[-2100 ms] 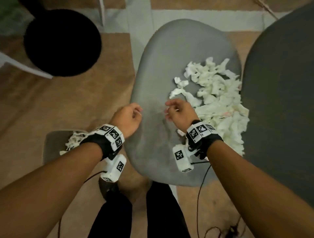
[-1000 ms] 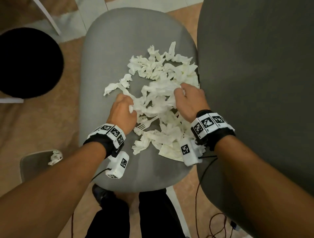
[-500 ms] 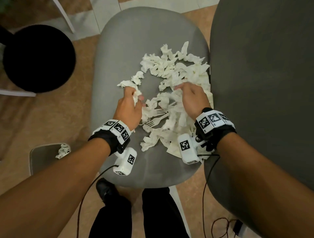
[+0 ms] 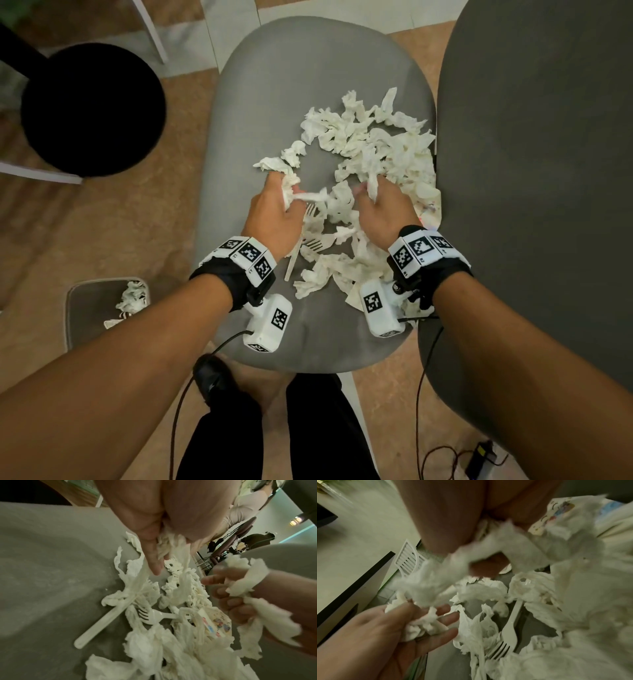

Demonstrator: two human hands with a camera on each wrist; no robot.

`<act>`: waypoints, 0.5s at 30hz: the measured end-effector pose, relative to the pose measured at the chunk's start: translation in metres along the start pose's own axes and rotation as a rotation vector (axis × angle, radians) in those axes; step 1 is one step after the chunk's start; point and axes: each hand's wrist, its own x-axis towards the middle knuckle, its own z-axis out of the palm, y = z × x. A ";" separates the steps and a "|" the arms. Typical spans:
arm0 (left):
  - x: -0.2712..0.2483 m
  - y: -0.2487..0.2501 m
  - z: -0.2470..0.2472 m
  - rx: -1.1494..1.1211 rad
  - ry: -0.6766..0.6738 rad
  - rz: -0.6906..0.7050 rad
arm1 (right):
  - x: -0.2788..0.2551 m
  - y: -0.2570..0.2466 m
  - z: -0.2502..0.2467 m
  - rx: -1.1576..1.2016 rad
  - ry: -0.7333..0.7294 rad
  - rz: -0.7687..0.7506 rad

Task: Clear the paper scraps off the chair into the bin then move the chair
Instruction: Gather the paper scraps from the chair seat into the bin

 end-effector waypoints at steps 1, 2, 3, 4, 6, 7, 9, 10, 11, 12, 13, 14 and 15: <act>0.000 -0.002 -0.001 -0.030 0.010 -0.003 | -0.001 -0.003 0.002 0.012 -0.002 -0.001; -0.001 -0.006 -0.003 -0.042 0.013 -0.008 | -0.003 -0.006 0.004 0.028 -0.016 0.004; -0.002 -0.008 -0.005 -0.032 0.026 -0.005 | -0.004 -0.007 0.006 0.042 -0.013 -0.018; -0.002 -0.010 -0.008 -0.004 0.051 0.008 | -0.005 -0.011 0.007 0.041 0.006 -0.043; -0.005 -0.012 -0.014 0.056 0.116 0.070 | -0.007 -0.016 0.012 0.009 0.068 -0.090; -0.007 -0.012 -0.017 0.084 0.140 0.107 | -0.009 -0.019 0.014 -0.021 0.085 -0.106; -0.014 -0.012 -0.021 0.106 0.177 0.158 | -0.011 -0.024 0.021 -0.083 0.087 -0.137; -0.017 -0.013 -0.024 0.107 0.190 0.166 | -0.012 -0.028 0.024 -0.106 0.081 -0.159; -0.018 -0.014 -0.026 0.100 0.204 0.161 | -0.014 -0.030 0.028 -0.122 0.078 -0.179; -0.019 -0.016 -0.028 0.088 0.214 0.146 | -0.016 -0.034 0.031 -0.134 0.070 -0.191; -0.019 -0.018 -0.030 0.072 0.224 0.125 | -0.018 -0.037 0.035 -0.141 0.069 -0.211; -0.020 -0.020 -0.032 0.061 0.237 0.106 | -0.021 -0.040 0.037 -0.154 0.065 -0.223; -0.021 -0.021 -0.035 0.053 0.247 0.086 | -0.022 -0.043 0.041 -0.165 0.066 -0.236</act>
